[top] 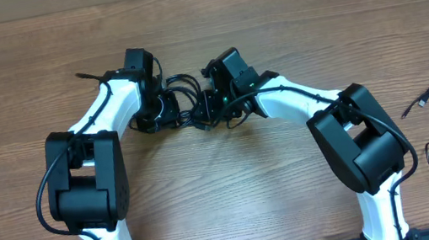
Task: Untangle cables
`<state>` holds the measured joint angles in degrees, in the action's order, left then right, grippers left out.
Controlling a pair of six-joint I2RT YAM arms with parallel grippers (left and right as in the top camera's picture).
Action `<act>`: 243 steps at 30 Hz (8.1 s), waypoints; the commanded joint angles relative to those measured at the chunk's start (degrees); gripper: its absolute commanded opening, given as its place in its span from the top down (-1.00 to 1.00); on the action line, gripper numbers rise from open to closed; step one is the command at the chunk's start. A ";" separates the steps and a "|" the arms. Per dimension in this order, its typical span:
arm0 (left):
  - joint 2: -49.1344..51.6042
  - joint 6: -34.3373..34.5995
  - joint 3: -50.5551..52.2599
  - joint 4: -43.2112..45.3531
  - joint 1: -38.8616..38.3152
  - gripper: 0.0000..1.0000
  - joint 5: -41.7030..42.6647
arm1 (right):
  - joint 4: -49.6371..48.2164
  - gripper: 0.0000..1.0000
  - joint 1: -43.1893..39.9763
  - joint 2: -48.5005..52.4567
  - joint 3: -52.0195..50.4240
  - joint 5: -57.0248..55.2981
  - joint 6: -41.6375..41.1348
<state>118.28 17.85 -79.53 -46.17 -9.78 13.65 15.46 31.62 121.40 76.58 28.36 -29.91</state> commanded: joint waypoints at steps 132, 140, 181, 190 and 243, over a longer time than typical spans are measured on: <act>-23.61 4.66 -3.74 -9.35 5.90 0.62 11.39 | -1.42 0.93 -10.49 1.92 2.25 44.81 -28.83; -19.23 4.61 0.20 -13.29 -1.18 0.71 11.87 | -8.00 0.93 -10.49 1.92 2.25 43.25 -41.31; -17.35 11.54 15.93 9.42 2.93 0.87 -0.57 | -8.98 0.93 -10.47 1.92 2.25 41.83 -41.62; -17.35 13.09 15.93 4.17 10.60 0.49 29.90 | -8.98 0.93 -10.47 1.92 2.25 41.81 -40.54; -14.49 34.38 16.06 14.73 2.75 0.92 6.64 | -8.96 0.93 -15.76 1.92 2.25 59.82 -25.05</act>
<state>103.04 53.80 -63.46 -30.92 -7.35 23.51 6.72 16.73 124.36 78.65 84.05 -57.67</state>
